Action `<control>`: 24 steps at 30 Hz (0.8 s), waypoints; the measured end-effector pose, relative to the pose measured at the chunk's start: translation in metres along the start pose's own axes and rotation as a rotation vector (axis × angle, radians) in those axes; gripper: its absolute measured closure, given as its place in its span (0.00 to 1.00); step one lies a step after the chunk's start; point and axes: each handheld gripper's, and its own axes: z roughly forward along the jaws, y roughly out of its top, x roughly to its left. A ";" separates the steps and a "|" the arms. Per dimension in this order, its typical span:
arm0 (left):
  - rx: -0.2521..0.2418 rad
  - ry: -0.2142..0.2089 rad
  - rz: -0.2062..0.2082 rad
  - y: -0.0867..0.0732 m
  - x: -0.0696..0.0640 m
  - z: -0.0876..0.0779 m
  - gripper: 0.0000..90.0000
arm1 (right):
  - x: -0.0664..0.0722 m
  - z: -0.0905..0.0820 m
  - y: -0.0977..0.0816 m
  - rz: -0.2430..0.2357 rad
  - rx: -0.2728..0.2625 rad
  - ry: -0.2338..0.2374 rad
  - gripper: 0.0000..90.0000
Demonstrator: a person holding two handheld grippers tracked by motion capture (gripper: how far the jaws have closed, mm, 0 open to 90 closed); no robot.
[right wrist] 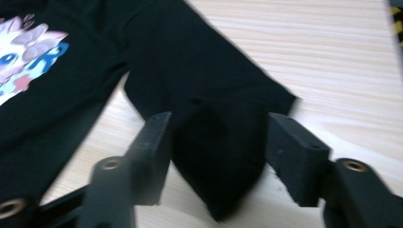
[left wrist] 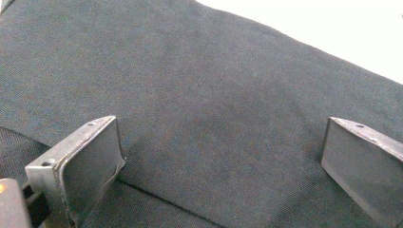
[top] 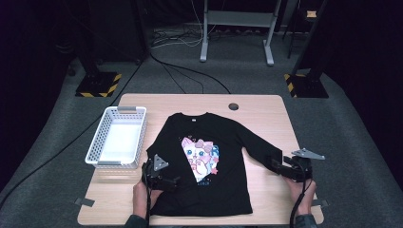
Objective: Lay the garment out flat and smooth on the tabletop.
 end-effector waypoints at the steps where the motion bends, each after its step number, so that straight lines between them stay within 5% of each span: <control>1: 0.000 0.000 0.000 0.000 0.000 0.000 0.00 | 0.004 0.003 0.002 -0.017 0.010 -0.002 0.39; 6: 0.000 0.000 0.000 0.000 0.000 0.000 0.00 | 0.013 0.019 0.006 -0.049 0.070 -0.024 0.33; 16: 0.000 0.000 0.000 0.000 0.000 0.000 0.00 | 0.001 0.022 0.002 -0.015 0.077 -0.060 0.83; 24: 0.000 0.000 0.000 0.000 0.000 0.000 0.00 | -0.018 0.007 -0.005 0.066 0.026 -0.073 0.88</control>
